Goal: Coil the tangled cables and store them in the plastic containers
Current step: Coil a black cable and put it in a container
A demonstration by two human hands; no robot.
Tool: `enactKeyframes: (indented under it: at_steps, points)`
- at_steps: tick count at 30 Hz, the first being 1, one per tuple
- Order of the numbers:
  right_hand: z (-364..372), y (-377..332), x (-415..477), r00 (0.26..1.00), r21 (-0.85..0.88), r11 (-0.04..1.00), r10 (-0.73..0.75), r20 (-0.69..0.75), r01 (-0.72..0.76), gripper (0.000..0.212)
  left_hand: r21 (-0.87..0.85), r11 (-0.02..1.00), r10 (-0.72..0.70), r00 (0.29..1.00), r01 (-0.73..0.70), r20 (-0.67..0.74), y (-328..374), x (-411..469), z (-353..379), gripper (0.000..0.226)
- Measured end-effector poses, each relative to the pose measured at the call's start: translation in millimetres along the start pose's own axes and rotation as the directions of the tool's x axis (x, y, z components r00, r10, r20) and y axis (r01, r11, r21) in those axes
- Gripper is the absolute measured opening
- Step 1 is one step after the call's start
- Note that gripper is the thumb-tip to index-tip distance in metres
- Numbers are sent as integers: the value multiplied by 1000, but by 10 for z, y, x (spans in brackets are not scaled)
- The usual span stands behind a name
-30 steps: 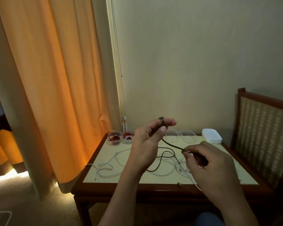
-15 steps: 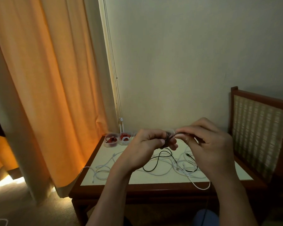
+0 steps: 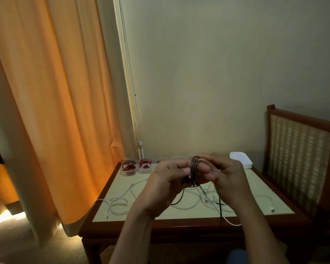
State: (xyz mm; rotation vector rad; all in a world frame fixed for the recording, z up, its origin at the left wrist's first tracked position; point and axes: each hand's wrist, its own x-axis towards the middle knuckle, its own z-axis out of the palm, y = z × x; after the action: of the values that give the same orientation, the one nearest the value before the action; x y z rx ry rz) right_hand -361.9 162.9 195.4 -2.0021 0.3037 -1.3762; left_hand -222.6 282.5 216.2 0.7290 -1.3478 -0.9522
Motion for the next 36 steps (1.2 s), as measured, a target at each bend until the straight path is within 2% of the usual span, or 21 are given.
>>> enactKeyframes:
  at_steps: [4, 8, 11, 12, 15, 17, 19, 22, 24, 27, 31, 32, 34, 36]
  points:
    - [35, 13, -161, 995, 106, 989, 97, 31, -99, 10, -119, 993, 1, 998, -8, -56, 7, -5, 30, 38]
    - [22, 15, -207, 998, -26, 998, 58, 32, -57, 19, -249, 966, 43, 995, -64, -88, 38, 21, 74, 40]
    - [40, -33, -231, 996, 16, 996, 89, 30, -90, 10, -382, 914, 80, 983, -139, -166, 93, 77, 99, 41]
    - [51, -51, -249, 995, 15, 995, 100, 29, -101, 14, -412, 896, 86, 976, -162, -198, 103, 100, 100, 42]
    - [49, -114, -297, 993, -98, 991, 95, 65, -88, 14, -428, 872, 123, 953, -236, -276, 99, 171, 56, 45]
    - [13, -159, -322, 994, -198, 979, 59, 89, -40, 14, -388, 884, 139, 939, -260, -313, 79, 204, -16, 45]
    - [-35, -182, -336, 995, -278, 960, 11, 103, 18, 17, -277, 931, 144, 935, -239, -323, 49, 228, -93, 44]
    - [-114, -226, -315, 990, -360, 928, -55, 130, 99, 15, 59, 989, 146, 939, -134, -312, 40, 236, -173, 45]
    - [-178, -274, -279, 985, -400, 904, -105, 134, 151, 13, 301, 954, 103, 940, 0, -325, 56, 214, -194, 47]
    - [-269, -322, -198, 969, -469, 849, -192, 155, 243, 12, 516, 846, 20, 958, 137, -287, 97, 141, -123, 49]
    - [-314, -308, -79, 911, -536, 738, -363, 196, 410, 6, 644, 736, -62, 968, 208, -242, 114, 78, 29, 64]
    - [-323, -311, -48, 896, -538, 719, -393, 208, 440, 11, 652, 729, -88, 973, 208, -212, 117, 67, 44, 66]
    - [-341, -321, 19, 875, -509, 714, -427, 227, 480, 21, 592, 771, -187, 972, 235, -142, 122, 44, 38, 72]
    - [-366, -331, 95, 879, -428, 768, -430, 207, 476, 19, 483, 831, -262, 960, 277, -100, 134, 31, -9, 77]
